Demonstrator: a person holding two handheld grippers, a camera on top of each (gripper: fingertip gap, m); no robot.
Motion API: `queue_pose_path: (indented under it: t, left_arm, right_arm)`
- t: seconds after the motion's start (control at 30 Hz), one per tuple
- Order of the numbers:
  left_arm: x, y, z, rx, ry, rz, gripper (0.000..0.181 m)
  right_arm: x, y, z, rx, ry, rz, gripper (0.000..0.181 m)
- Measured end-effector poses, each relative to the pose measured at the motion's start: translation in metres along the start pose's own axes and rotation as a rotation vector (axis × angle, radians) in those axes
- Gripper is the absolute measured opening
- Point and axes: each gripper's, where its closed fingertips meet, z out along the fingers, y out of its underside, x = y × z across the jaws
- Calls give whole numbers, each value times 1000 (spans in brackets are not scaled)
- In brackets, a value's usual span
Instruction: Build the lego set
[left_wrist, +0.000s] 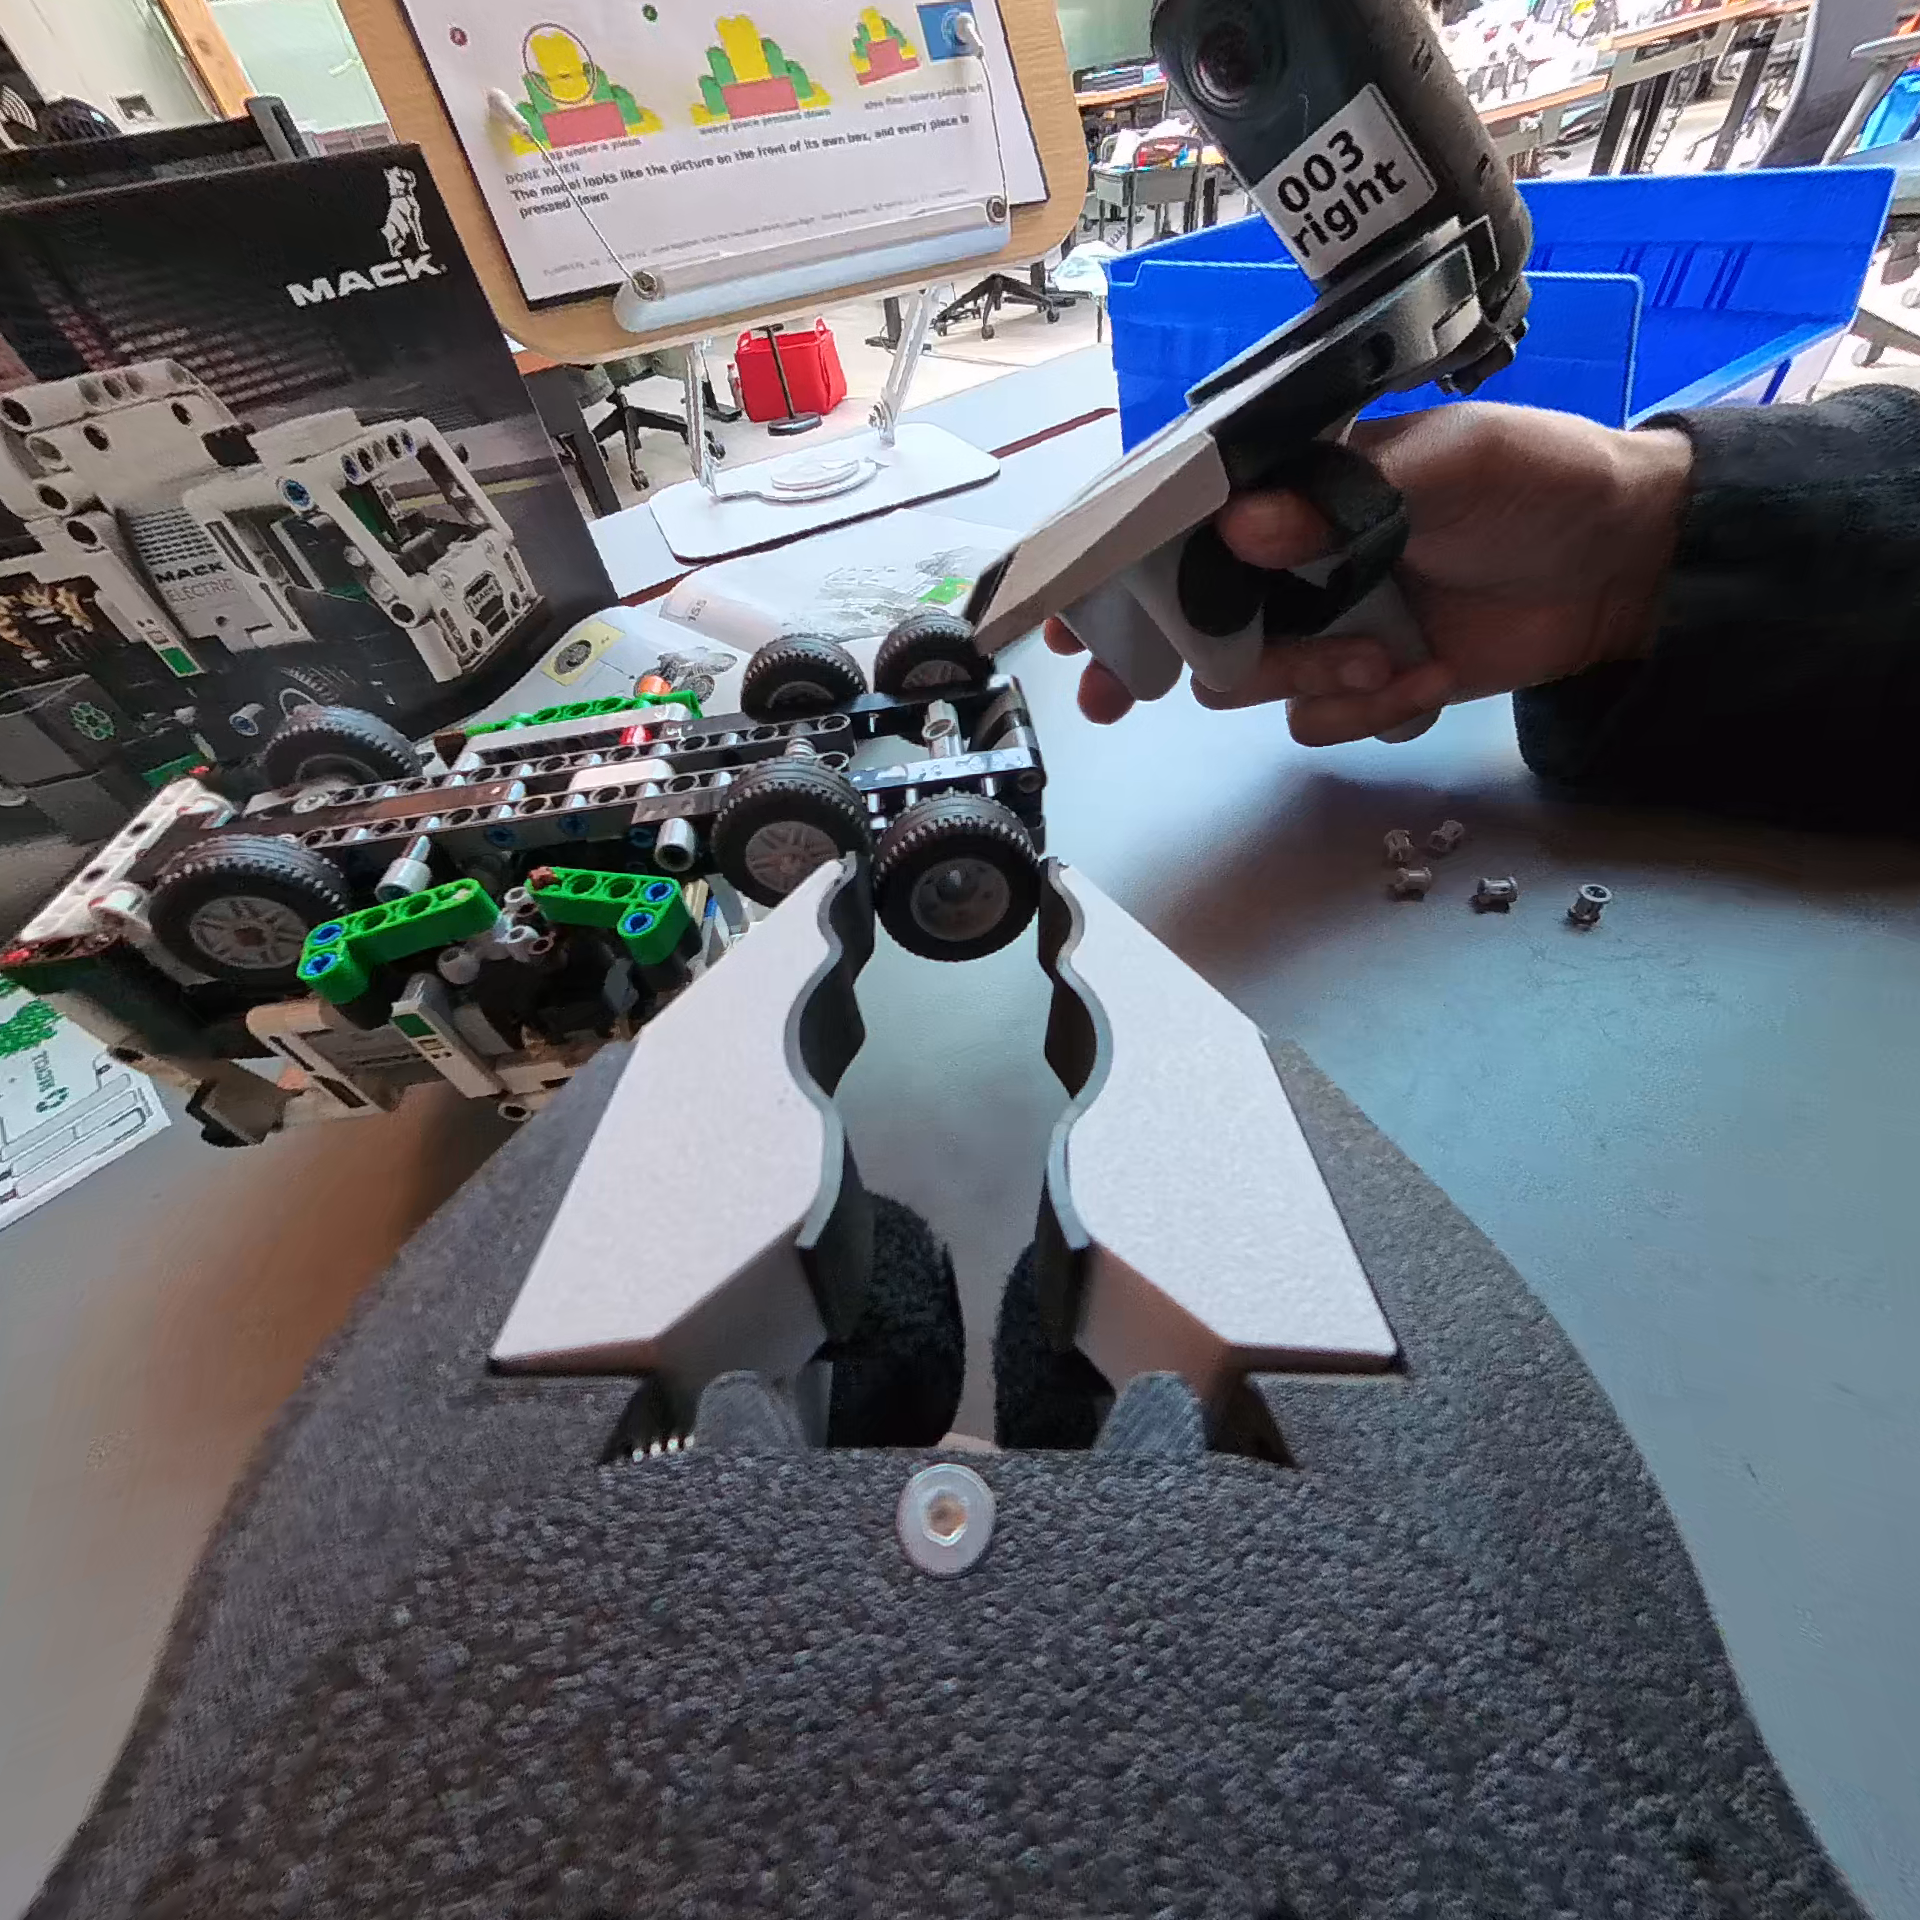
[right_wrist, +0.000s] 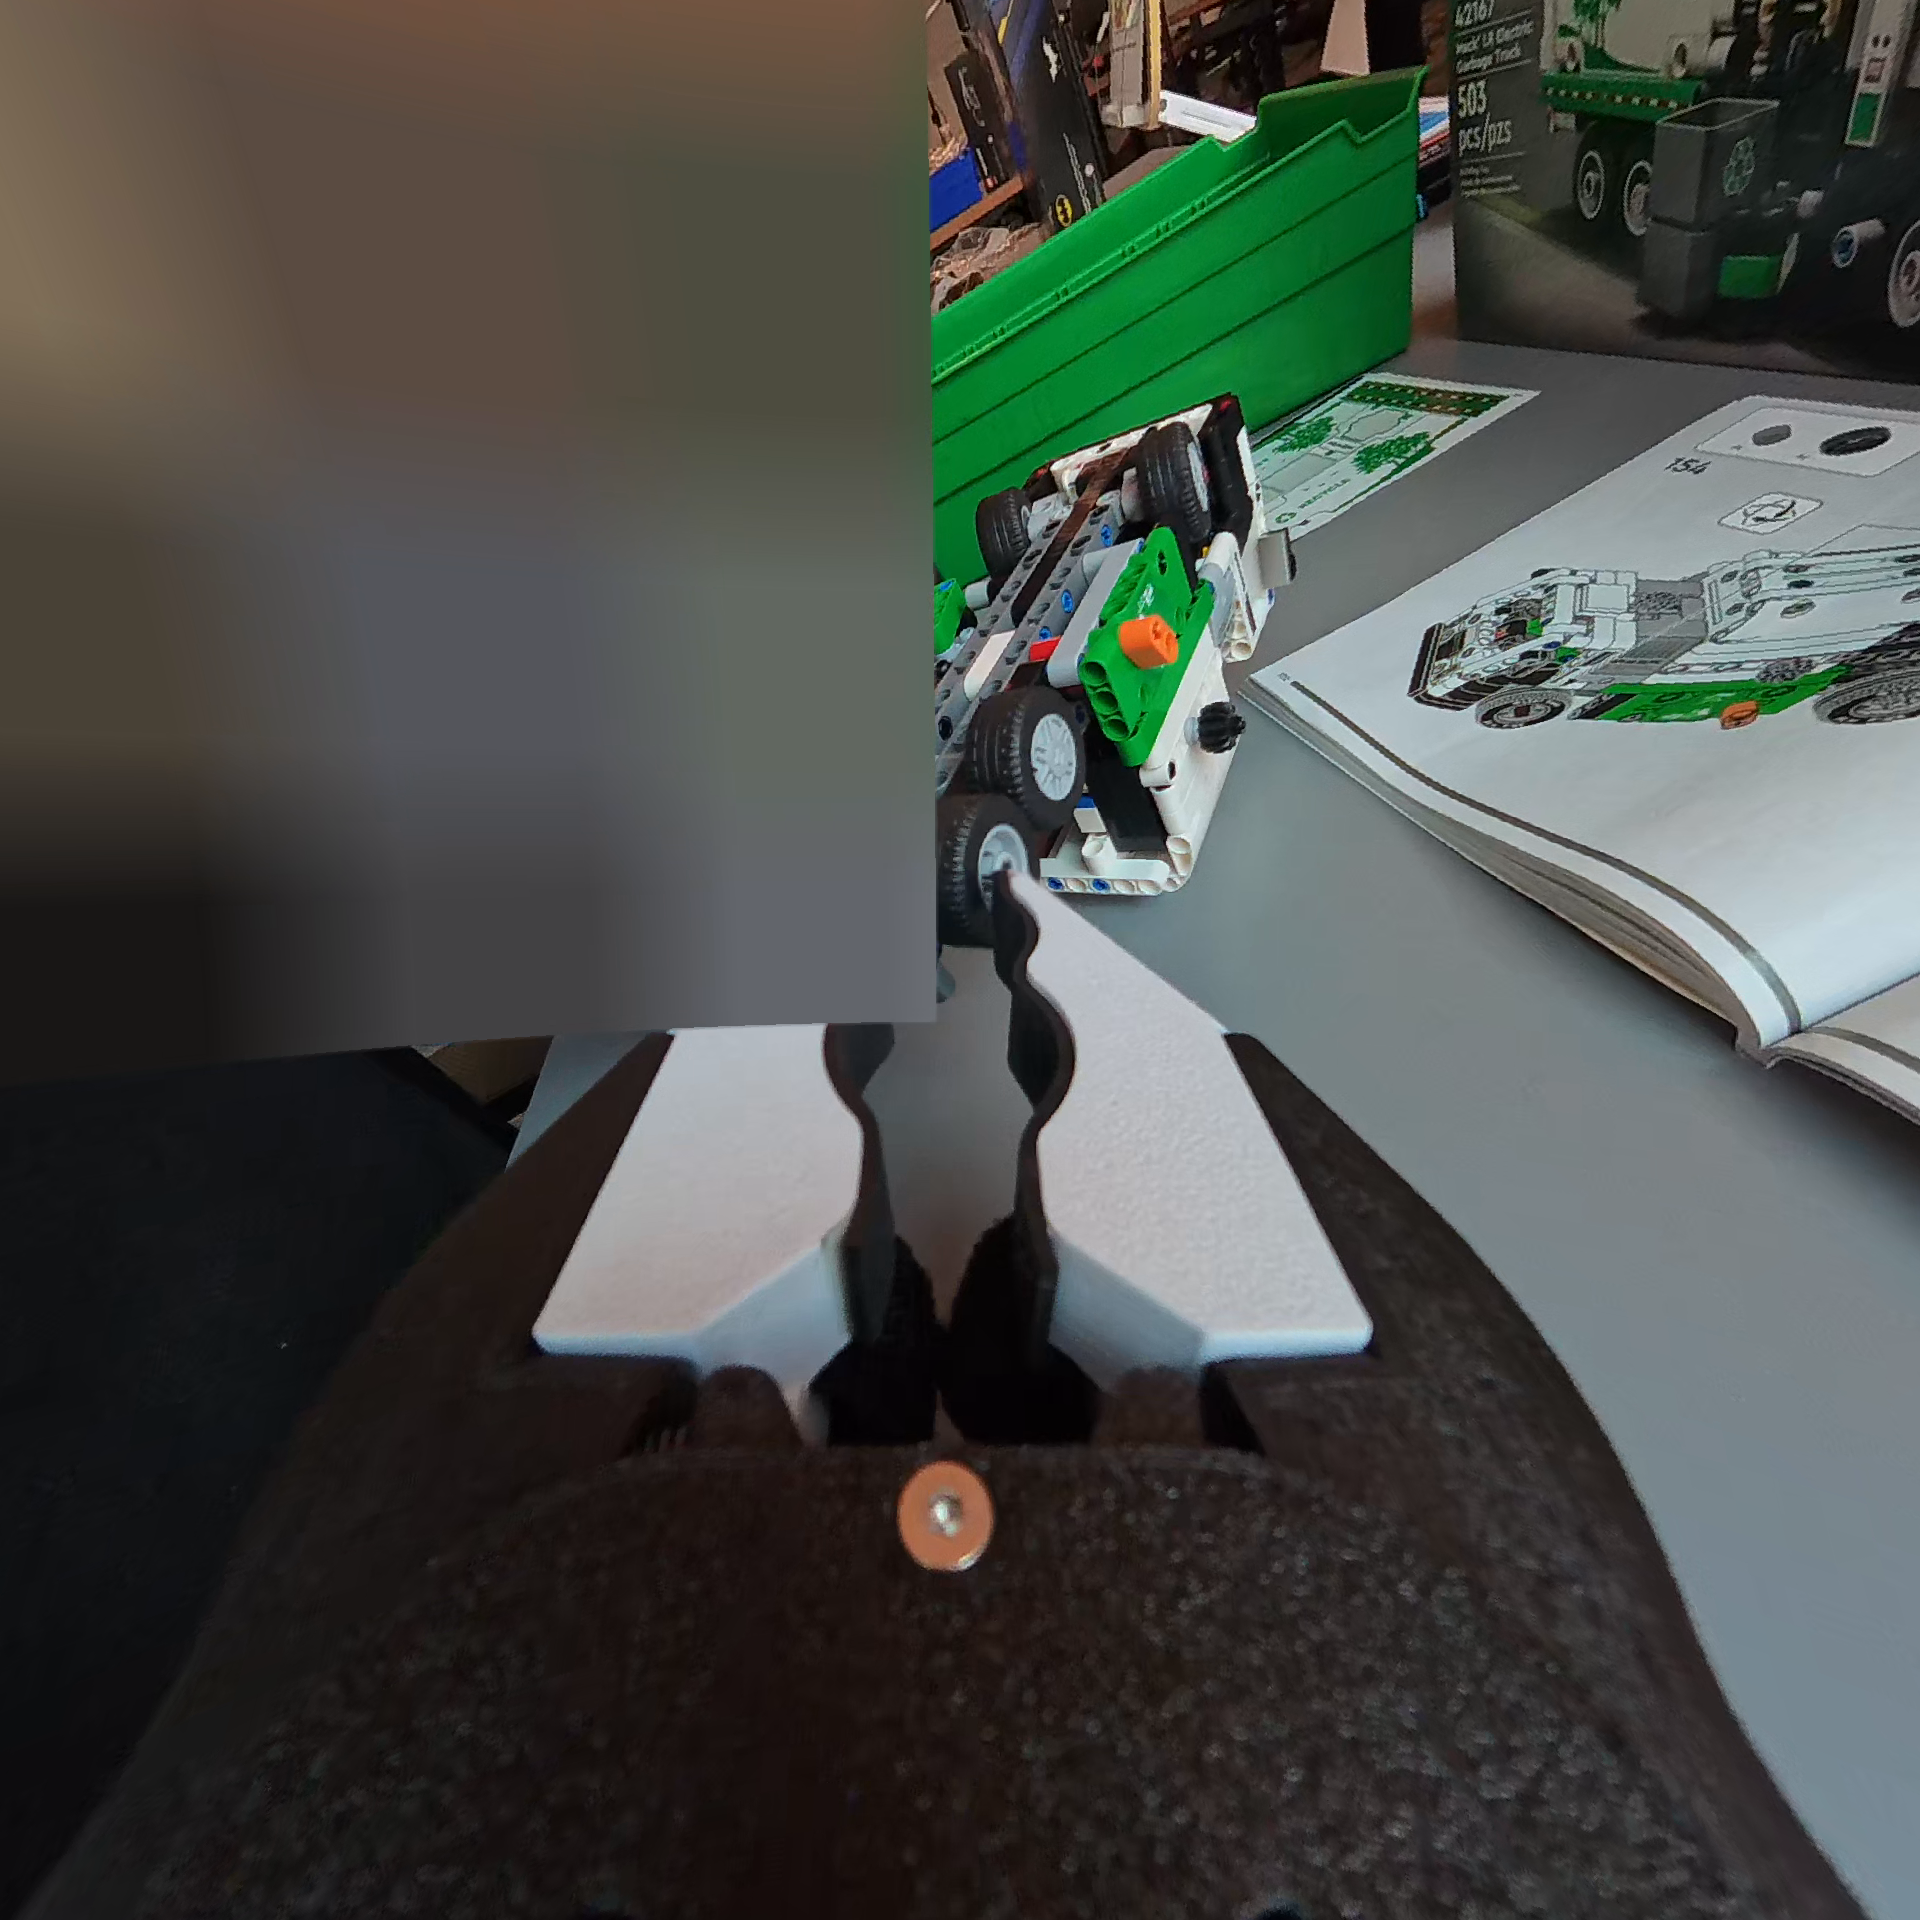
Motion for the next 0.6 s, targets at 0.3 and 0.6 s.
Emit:
queue_pose_path:
  t: [0.3,0.6]
  left_arm:
    - [-1,0,0,0,-10,10,30]
    - [3,-2,-1,13,-3,34,30]
  right_arm:
    - [0,0,1,5,6,-7,13]
    - [11,-3,6,-86,-188,337,48]
